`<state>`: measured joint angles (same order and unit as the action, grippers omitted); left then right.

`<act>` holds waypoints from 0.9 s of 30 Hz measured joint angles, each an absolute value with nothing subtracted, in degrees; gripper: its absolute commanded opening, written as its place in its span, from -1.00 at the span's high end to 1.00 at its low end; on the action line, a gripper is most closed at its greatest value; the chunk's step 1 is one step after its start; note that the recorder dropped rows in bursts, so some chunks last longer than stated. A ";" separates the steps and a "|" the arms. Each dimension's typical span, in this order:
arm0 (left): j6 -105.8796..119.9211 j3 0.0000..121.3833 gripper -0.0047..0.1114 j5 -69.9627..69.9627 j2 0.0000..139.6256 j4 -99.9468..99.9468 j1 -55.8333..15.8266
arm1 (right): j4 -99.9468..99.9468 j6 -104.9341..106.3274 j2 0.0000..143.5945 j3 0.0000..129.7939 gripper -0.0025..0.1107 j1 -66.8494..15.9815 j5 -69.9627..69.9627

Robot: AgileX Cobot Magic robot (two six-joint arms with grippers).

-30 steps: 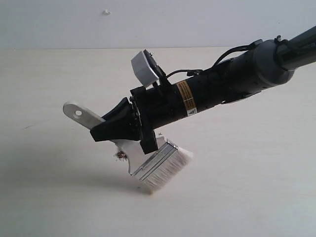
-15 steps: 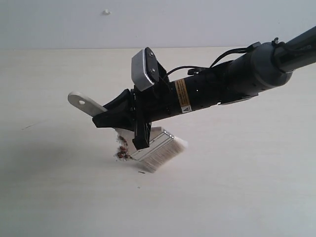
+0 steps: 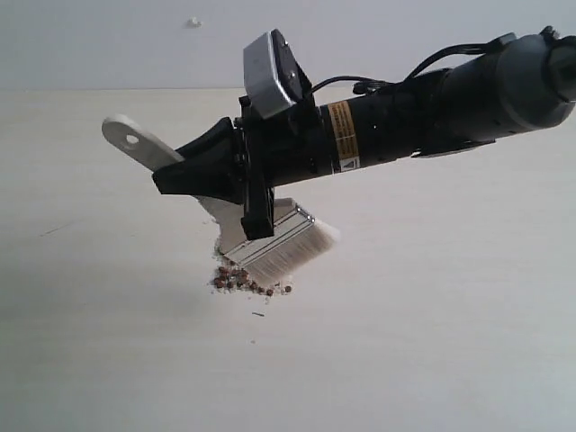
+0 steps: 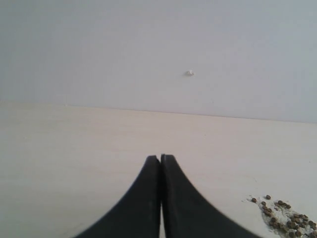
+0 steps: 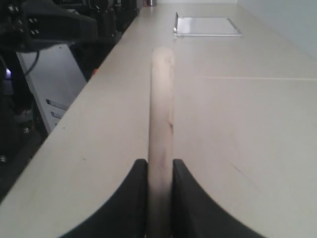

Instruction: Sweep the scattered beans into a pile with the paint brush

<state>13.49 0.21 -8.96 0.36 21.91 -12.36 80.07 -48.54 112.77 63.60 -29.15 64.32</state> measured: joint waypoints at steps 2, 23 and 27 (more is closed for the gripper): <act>13.49 0.21 0.92 -8.96 0.36 21.91 -12.36 | 81.39 -51.89 111.32 63.60 0.96 -29.15 65.38; 13.49 0.21 0.92 -8.96 0.36 21.91 -12.36 | 69.18 -61.55 102.04 63.60 0.96 -29.26 25.42; 13.49 0.21 0.92 -8.96 0.36 21.91 -12.36 | 68.81 -52.09 102.04 63.60 0.96 -29.26 26.92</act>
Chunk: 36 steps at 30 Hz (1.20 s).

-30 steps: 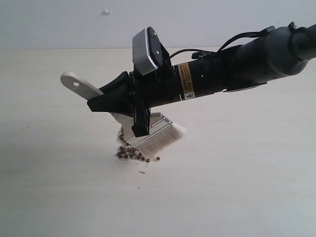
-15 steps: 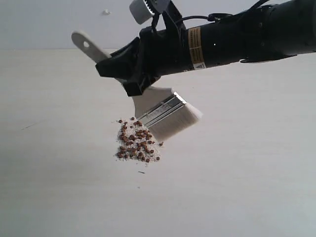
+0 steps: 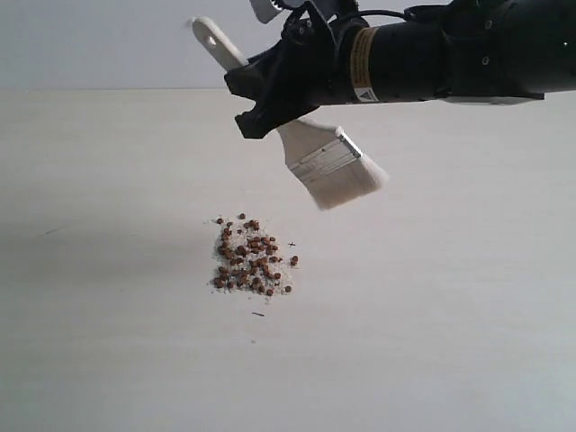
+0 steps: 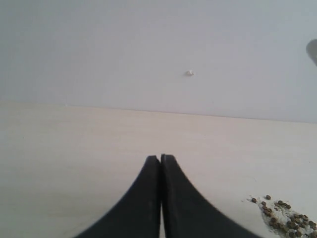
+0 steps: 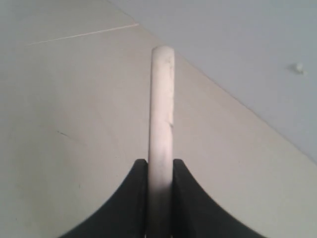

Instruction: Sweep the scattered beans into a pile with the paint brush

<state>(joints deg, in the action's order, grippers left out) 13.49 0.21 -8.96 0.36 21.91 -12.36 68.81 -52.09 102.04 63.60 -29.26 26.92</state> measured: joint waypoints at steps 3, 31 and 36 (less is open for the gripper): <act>13.49 0.21 0.92 -8.96 0.36 21.91 -12.36 | 69.06 -45.21 102.04 63.60 0.96 -29.26 32.62; 13.49 0.21 0.92 -8.96 0.36 21.91 -12.36 | 66.06 -29.09 125.74 81.26 0.96 -25.28 69.16; 13.49 0.21 0.92 -8.96 0.36 21.91 -12.36 | 66.28 -29.09 128.59 81.85 0.96 -25.28 69.25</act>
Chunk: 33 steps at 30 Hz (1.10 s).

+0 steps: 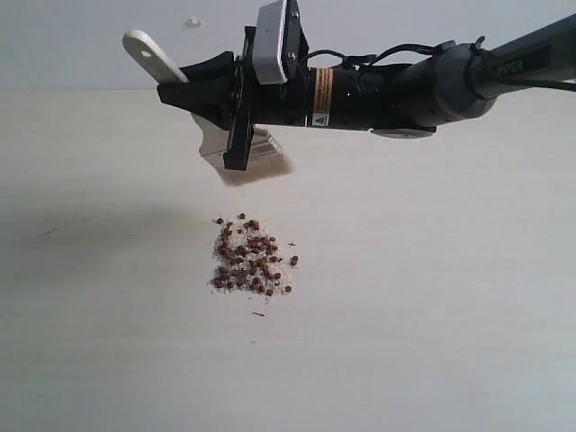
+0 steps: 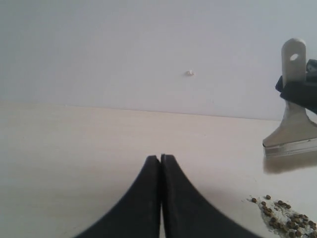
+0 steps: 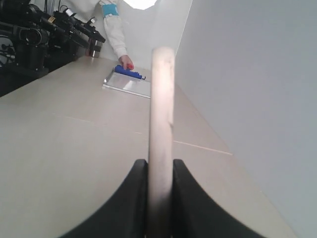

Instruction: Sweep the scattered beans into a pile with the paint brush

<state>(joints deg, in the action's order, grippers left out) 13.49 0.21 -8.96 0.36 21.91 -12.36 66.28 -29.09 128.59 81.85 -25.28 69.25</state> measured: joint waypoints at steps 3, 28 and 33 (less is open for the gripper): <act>13.49 0.21 0.92 -8.96 0.36 21.91 -12.36 | 66.61 -28.15 129.97 81.94 0.96 -25.28 69.25; 13.49 0.21 0.92 -8.96 0.36 21.91 -12.36 | 66.60 -28.41 138.72 93.61 0.96 -27.24 69.39; 13.49 0.21 0.92 -8.96 0.36 21.91 -12.36 | 65.94 -28.64 140.60 95.36 0.96 -27.47 69.51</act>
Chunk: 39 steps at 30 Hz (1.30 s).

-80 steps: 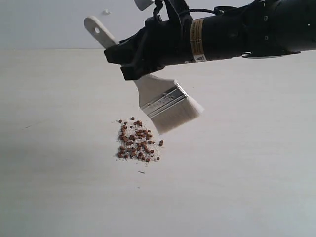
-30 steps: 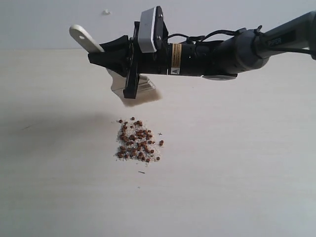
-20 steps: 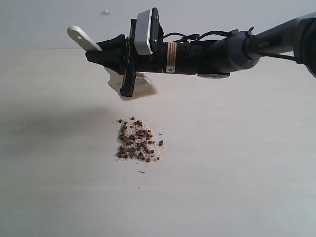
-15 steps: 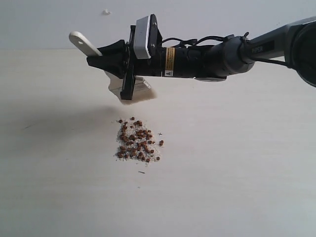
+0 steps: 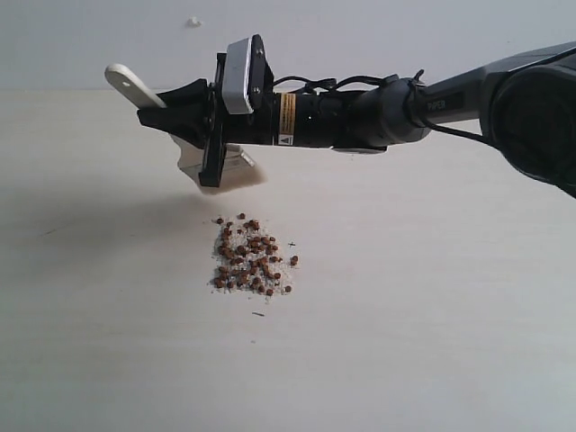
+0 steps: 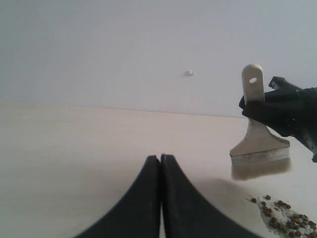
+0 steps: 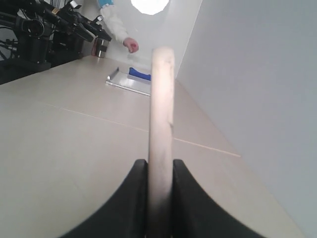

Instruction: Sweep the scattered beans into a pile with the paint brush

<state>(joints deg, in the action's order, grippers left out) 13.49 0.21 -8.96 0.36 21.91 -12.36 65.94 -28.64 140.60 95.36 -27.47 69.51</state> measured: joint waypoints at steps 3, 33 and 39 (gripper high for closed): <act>13.49 0.21 0.92 -8.96 0.36 21.91 -12.36 | 65.85 -28.94 141.48 95.51 0.96 -27.47 69.51; 13.49 0.21 0.92 -8.96 0.36 21.91 -12.36 | 75.29 -49.04 141.94 95.51 0.96 -27.47 69.61; 13.49 0.21 0.92 -8.96 0.36 21.91 -12.36 | 75.77 -48.64 138.94 95.51 0.96 -27.47 69.51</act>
